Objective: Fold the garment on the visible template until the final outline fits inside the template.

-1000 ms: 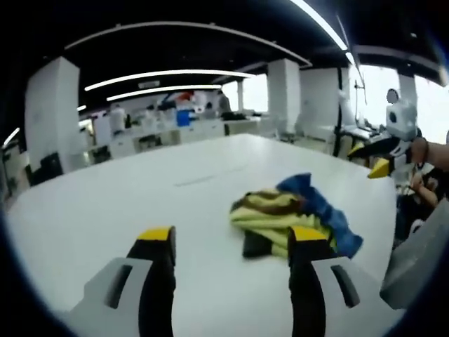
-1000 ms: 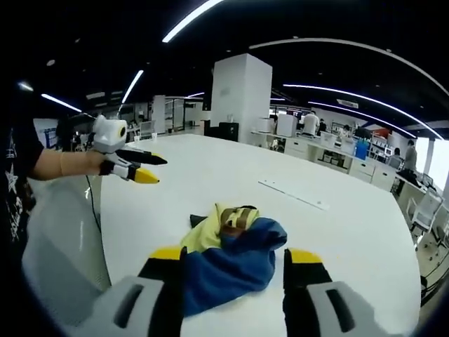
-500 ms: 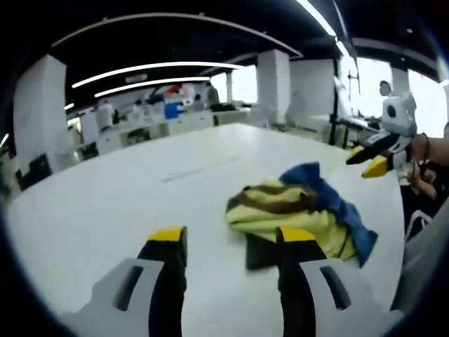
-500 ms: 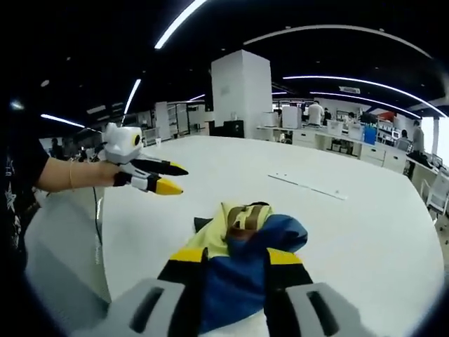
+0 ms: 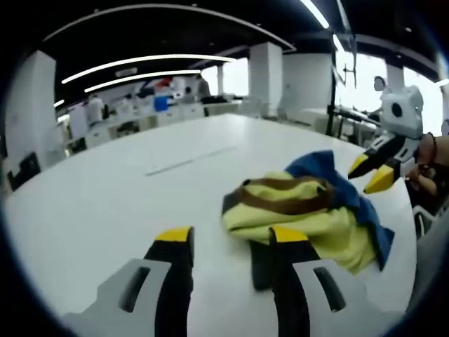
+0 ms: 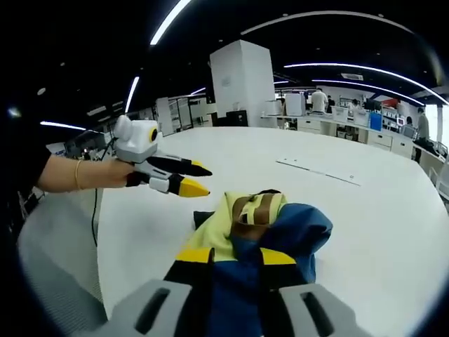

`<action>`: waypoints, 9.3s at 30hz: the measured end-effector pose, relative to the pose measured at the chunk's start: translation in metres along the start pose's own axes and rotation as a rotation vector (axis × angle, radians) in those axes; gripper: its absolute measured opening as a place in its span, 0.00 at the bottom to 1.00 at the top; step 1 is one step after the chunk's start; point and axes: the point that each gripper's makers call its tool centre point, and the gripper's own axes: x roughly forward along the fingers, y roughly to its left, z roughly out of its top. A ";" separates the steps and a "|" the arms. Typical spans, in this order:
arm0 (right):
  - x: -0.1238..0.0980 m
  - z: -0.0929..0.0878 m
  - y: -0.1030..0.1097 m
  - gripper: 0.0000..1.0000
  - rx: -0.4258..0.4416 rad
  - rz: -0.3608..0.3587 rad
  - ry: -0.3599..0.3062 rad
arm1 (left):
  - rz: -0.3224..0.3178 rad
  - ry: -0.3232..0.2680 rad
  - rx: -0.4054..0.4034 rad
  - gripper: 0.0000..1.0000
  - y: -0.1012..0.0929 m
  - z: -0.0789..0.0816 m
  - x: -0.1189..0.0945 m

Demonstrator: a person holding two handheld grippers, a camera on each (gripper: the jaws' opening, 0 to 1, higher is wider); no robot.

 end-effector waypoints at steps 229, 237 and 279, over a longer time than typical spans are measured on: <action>0.093 0.075 -0.241 0.00 0.207 -0.432 0.007 | 0.182 -0.015 -0.096 0.00 0.100 0.056 0.074; 0.118 0.055 -0.257 0.00 0.243 -0.441 0.048 | 0.224 0.038 -0.131 0.00 0.110 0.033 0.098; 0.053 0.065 -0.151 0.64 0.315 -0.268 0.095 | 0.175 0.018 -0.069 0.48 0.075 0.032 0.031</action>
